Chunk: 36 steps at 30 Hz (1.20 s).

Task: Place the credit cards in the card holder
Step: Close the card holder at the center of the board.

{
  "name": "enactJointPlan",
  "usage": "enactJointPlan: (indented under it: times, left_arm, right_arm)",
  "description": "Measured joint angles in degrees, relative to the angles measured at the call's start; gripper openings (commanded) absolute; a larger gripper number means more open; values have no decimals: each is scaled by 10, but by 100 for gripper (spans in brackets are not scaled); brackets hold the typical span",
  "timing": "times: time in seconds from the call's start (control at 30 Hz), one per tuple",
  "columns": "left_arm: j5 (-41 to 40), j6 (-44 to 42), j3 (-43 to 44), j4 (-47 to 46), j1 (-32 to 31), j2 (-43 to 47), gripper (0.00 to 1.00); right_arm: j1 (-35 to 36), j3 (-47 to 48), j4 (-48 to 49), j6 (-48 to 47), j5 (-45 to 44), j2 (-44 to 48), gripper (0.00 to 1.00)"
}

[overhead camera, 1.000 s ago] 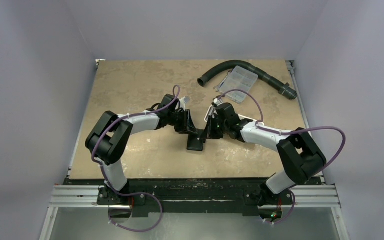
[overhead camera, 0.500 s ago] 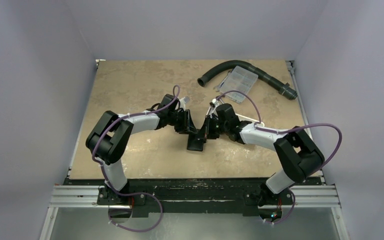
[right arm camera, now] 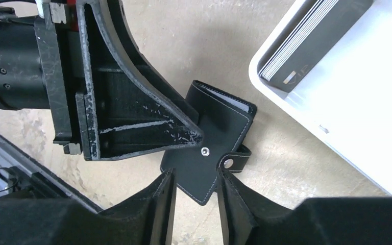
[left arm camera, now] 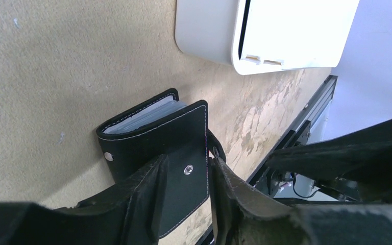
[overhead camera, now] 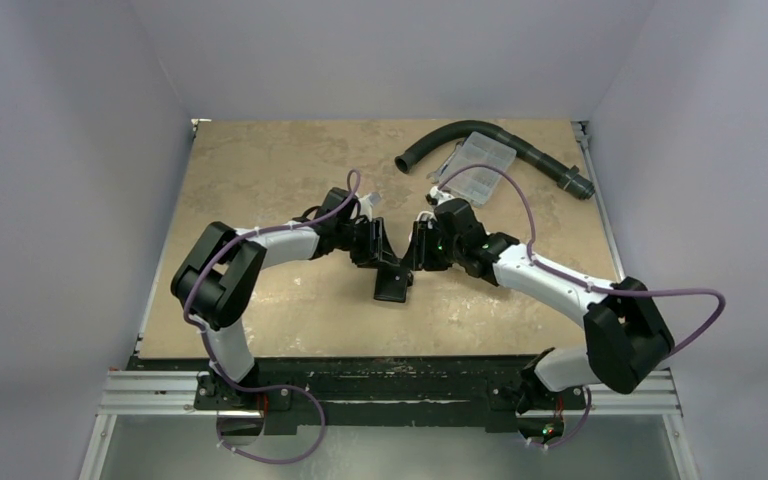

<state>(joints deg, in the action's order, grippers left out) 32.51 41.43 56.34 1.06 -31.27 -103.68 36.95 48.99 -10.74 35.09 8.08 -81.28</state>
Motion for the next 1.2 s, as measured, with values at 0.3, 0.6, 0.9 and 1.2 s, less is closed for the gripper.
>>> enactJointPlan:
  times: [0.3,0.6,0.9,1.2]
  left_arm:
    - [10,-12,1,38,1,22,43]
    - [4,-64,16,107,0,77,13]
    - [14,-81,-21,106,-7,66,0]
    - [43,-70,-35,81,-6,28,0]
  right_arm:
    - [1,5,-25,-21,-11,2,52]
    - [-1,-20,8,19,-62,97,85]
    - [8,37,-53,38,-71,-30,50]
    - [50,95,-110,33,-110,-88,30]
